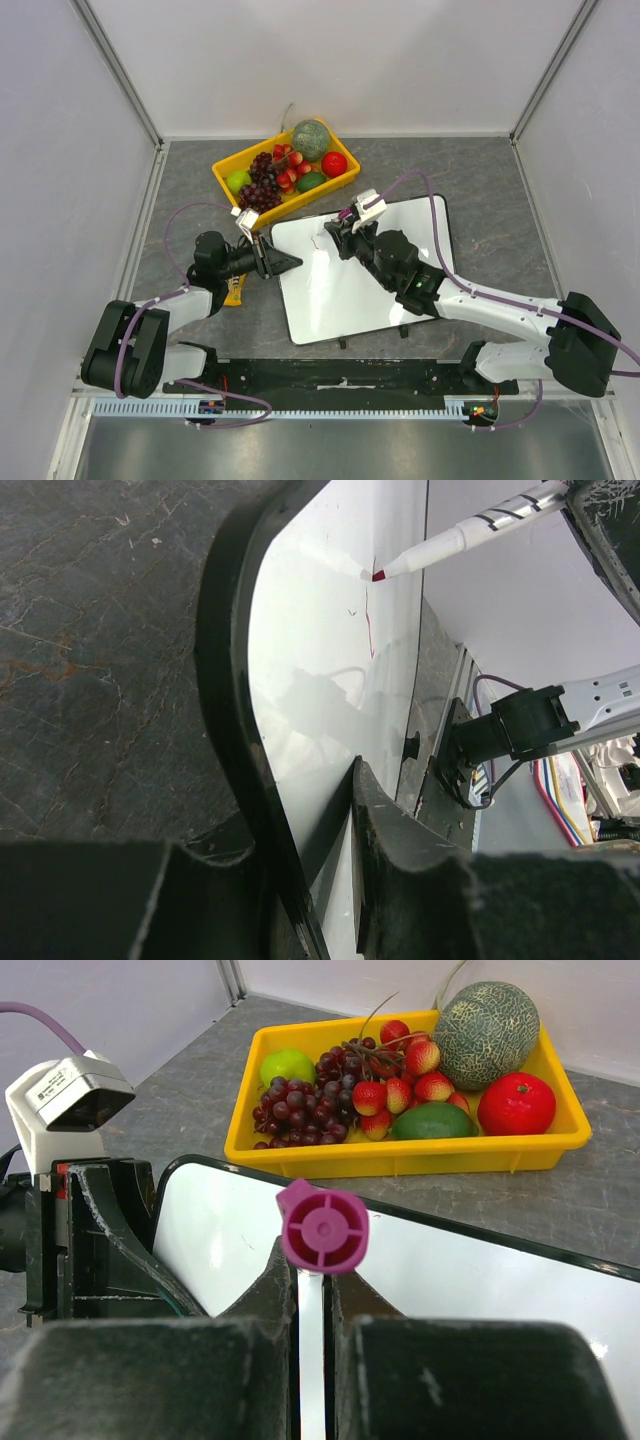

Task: Write a sentence on the whiteboard

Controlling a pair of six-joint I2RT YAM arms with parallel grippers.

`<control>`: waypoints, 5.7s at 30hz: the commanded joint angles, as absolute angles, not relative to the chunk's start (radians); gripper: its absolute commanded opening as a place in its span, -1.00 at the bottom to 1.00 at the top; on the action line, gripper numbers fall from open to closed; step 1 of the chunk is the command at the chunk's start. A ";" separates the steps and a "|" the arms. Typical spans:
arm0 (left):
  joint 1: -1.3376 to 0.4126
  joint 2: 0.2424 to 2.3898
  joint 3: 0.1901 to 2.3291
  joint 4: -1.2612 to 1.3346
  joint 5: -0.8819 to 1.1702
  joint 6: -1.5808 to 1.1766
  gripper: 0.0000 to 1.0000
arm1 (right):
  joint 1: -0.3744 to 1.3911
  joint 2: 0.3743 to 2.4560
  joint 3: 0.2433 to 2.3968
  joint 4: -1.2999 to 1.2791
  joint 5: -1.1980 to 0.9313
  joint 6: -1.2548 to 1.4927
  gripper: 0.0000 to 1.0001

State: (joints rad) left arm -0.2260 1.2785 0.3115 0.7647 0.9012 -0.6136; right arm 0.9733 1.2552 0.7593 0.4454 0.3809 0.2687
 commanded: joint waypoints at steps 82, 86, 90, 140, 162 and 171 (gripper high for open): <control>-0.244 1.310 0.299 0.695 0.861 -0.428 -0.96 | 0.948 1.143 0.752 0.319 0.273 0.339 -1.00; -0.244 1.308 0.299 0.693 0.861 -0.428 -0.96 | 0.924 1.154 0.746 0.327 0.272 0.344 -1.00; -0.244 1.308 0.301 0.693 0.861 -0.428 -0.96 | 0.907 1.160 0.738 0.341 0.250 0.354 -1.00; -0.244 1.316 0.304 0.695 0.862 -0.426 -0.96 | 0.894 1.129 0.667 0.255 0.255 0.376 -1.00; -0.244 1.312 0.302 0.693 0.865 -0.426 -0.96 | 0.893 1.186 0.750 0.295 0.304 0.350 -1.00; -0.244 1.310 0.302 0.695 0.865 -0.426 -0.96 | 0.893 1.203 0.761 0.302 0.244 0.359 -1.00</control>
State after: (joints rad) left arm -0.2256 1.2892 0.3153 0.7628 0.9073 -0.6132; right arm 0.9009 1.1927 0.7361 0.3061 0.2462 0.3824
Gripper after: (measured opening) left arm 0.306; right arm 0.063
